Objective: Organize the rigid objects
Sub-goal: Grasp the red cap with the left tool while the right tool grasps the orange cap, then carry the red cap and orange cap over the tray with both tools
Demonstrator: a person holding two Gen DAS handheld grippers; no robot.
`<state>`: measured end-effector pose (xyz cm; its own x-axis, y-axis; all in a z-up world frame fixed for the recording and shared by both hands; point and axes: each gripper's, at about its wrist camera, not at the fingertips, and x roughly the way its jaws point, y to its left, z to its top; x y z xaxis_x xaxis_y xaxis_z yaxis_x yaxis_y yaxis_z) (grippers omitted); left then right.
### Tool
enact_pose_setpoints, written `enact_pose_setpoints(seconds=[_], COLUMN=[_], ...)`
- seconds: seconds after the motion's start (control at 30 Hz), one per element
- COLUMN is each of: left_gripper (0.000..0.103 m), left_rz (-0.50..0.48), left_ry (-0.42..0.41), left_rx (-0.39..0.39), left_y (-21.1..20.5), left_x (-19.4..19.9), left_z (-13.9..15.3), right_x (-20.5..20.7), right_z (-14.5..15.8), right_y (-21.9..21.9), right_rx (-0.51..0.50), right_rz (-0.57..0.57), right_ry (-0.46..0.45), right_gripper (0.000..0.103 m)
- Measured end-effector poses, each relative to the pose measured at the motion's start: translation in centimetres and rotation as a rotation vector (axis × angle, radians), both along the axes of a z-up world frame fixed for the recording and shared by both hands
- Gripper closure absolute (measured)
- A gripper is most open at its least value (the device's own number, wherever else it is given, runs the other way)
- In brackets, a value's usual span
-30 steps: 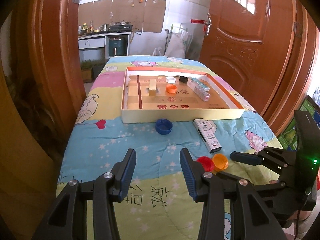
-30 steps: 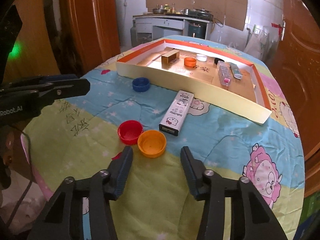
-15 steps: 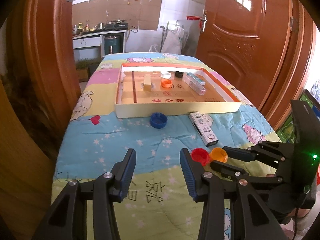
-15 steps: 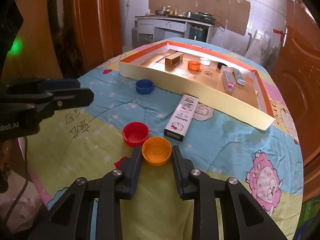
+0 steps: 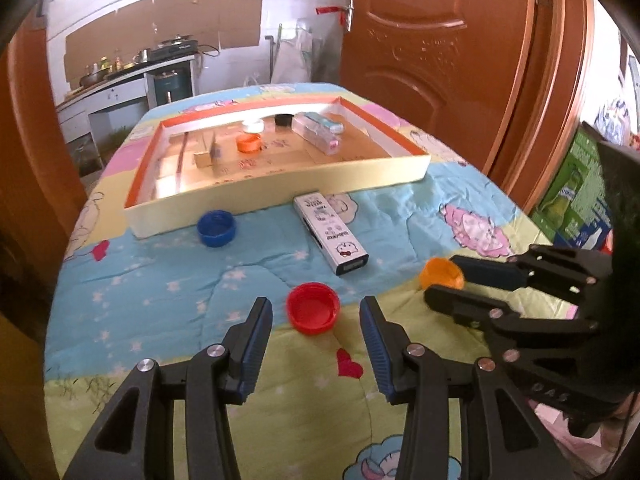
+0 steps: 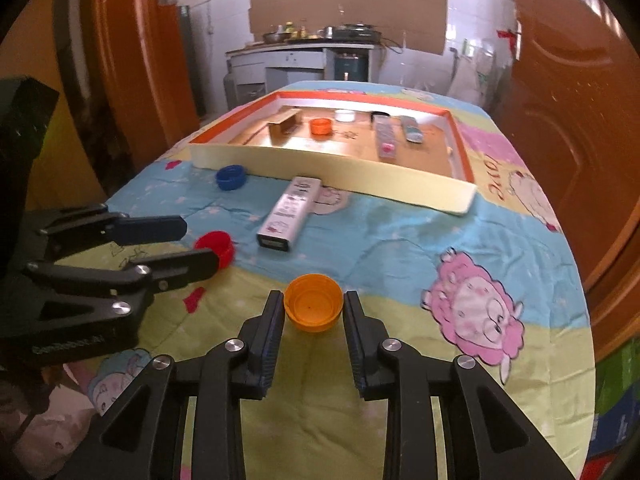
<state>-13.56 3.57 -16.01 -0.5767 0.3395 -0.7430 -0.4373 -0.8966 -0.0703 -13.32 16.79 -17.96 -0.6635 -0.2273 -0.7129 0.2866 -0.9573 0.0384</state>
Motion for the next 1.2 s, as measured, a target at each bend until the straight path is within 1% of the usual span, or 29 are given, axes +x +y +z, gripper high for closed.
enact_pose_setpoints(seconds=[0.17, 0.23, 0.37, 0.43, 0.5, 0.6, 0.77, 1.0, 1.2], left_gripper=[0.058, 0.058, 0.058, 0.067, 0.073, 0.073, 0.073, 0.073, 0.073], left_rz=[0.012, 0.013, 0.021, 0.043, 0.06, 0.058, 0.058, 0.057, 0.069], left_ry=[-0.015, -0.027, -0.023, -0.018, -0.012, -0.016, -0.015, 0.007, 0.033], left_rx=[-0.03, -0.034, -0.028, -0.027, -0.03, -0.009, 0.001, 0.046, 0.079], left_y=[0.4, 0.4, 0.3, 0.0, -0.2, -0.6, -0.8, -1.1, -1.6], left_x=[-1.1, -1.4, -1.4, -1.4, -1.4, -1.4, -1.1, -0.6, -1.3], left_z=[-0.9, -1.2, -1.3, -1.2, -1.2, -1.2, -1.0, 0.5, 2.4], right_x=[0.0, 0.0, -0.2, -0.3, -0.3, -0.3, -0.3, -0.3, -0.8], right_z=[-0.3, -0.4, -0.6, -0.7, -0.7, -0.7, -0.7, -0.1, 1.2], right_y=[1.3, 1.5, 1.6, 1.6, 1.6, 1.5, 1.3, 0.8, 0.5], right_rx=[-0.035, -0.042, -0.052, -0.056, -0.056, -0.056, -0.061, -0.08, -0.093], right_rz=[-0.029, -0.033, -0.037, -0.038, -0.038, -0.038, -0.038, -0.027, -0.025], right_ry=[-0.007, -0.012, -0.02, -0.025, -0.025, -0.027, -0.026, -0.02, 0.002], right_gripper=[0.072, 0.072, 0.072, 0.072, 0.072, 0.072, 0.072, 0.072, 0.072])
